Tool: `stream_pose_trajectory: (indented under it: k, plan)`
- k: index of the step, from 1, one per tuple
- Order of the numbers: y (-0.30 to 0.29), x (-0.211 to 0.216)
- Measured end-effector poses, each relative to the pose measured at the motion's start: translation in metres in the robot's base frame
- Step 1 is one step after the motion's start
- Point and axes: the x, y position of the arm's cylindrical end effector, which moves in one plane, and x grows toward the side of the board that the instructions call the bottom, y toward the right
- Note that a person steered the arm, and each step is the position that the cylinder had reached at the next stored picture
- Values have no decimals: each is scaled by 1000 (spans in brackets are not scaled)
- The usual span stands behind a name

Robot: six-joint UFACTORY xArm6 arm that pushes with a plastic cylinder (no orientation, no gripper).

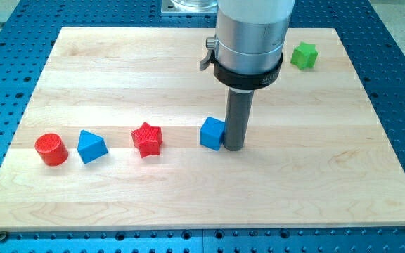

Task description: Keep blue blocks and red blocks in a vertical line

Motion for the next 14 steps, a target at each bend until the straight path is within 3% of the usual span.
stream_pose_trajectory:
  k: [4, 5, 6, 7, 8, 9, 11, 13, 14]
  plan:
    - [14, 20]
    - [-9, 29]
    - [-52, 11]
    - [-60, -30]
    - [-107, -20]
    - [-108, -1]
    - [-164, 59]
    - [-180, -2]
    - [-215, -24]
